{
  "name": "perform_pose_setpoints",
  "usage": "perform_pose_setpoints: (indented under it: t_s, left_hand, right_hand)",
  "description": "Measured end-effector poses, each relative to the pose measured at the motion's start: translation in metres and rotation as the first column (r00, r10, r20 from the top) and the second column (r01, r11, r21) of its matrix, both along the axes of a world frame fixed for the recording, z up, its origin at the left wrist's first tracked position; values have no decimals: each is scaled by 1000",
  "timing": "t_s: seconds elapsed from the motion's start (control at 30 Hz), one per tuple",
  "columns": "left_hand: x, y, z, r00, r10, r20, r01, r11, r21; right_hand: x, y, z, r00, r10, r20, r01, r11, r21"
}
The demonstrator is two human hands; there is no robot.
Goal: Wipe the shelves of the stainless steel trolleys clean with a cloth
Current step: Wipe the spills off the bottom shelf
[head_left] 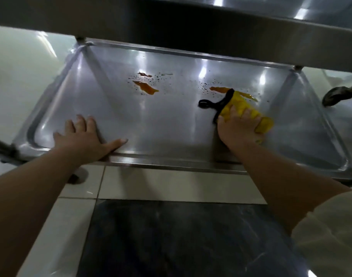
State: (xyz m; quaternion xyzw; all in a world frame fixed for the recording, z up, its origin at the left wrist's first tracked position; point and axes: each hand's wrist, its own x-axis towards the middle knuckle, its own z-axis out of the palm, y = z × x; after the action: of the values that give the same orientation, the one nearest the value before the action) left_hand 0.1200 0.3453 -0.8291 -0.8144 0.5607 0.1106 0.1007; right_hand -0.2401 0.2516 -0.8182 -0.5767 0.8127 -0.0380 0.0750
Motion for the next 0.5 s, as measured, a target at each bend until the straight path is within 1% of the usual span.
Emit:
perform_pose_setpoints:
  t_s: [0.07,0.13,0.23,0.3,0.37,0.43,0.5]
  left_hand:
    - [8,4,-7,999,35,-39,-34,999,35]
    - [10,6,-13,996,47,-77,-43,998,47]
    - [9,8,-15,995,37,-96,-34,999,36]
    - [7,9,-14,993,41,-110,-37,999,39]
    - [3,9,-12,992,58,-116,-52,997,54]
    - [1,9,-10,992,56,-113,-49,997,64]
    - [0,9,-10,990,63,-127,-53,996,78]
  right_hand:
    - [38,0,2,1000,1,8,-2,1000,19]
    - [81,4,3,999,50,5,-50,998,25]
    - [154,12,-3,978,207,-14,-208,978,-5]
    - [203,20,-7,940,341,0,-341,938,-64]
    - [247,29,-11,865,501,20,-498,863,-87]
    - [281,34,-12,748,662,44,-659,750,-59]
    - [300,26,-7,658,748,92,-750,662,-20]
